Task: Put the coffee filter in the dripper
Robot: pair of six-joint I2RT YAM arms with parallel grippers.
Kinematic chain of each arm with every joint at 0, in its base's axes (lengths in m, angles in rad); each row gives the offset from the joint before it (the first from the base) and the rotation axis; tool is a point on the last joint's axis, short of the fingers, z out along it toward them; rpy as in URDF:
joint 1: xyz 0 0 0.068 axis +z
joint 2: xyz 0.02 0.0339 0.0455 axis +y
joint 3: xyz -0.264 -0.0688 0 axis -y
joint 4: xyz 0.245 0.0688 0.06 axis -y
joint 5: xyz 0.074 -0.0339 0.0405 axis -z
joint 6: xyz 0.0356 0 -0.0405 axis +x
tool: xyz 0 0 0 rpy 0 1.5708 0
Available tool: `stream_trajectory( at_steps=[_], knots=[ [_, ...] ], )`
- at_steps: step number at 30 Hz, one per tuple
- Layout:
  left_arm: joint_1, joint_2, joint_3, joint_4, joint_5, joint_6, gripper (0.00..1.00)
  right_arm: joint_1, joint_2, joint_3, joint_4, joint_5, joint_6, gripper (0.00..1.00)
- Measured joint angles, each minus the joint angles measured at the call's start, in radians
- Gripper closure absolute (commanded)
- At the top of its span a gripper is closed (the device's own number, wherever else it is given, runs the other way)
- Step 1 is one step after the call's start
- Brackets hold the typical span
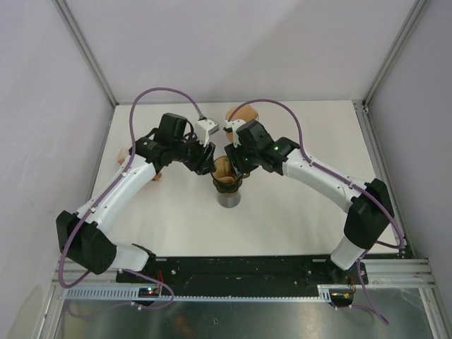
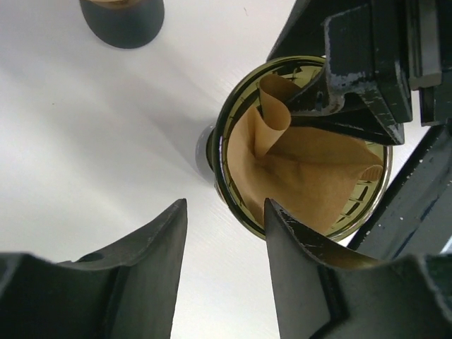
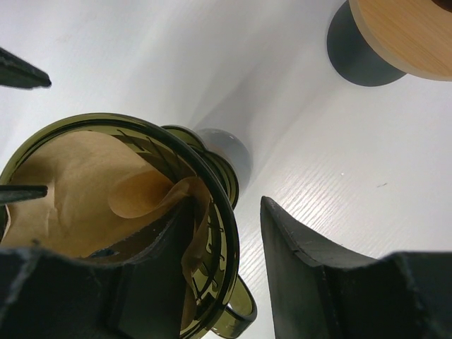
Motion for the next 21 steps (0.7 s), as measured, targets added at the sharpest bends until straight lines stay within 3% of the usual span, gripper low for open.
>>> stream_trajectory(
  at_steps=[12,21],
  knots=[
    [-0.001,0.003,-0.033,0.039,0.061,-0.002,0.81,0.002,0.000,0.000,0.004,-0.027,-0.004,0.50],
    [-0.001,0.005,-0.033,0.050,0.060,-0.002,0.87,-0.003,-0.023,0.000,0.009,-0.072,-0.003,0.48]
  ],
)
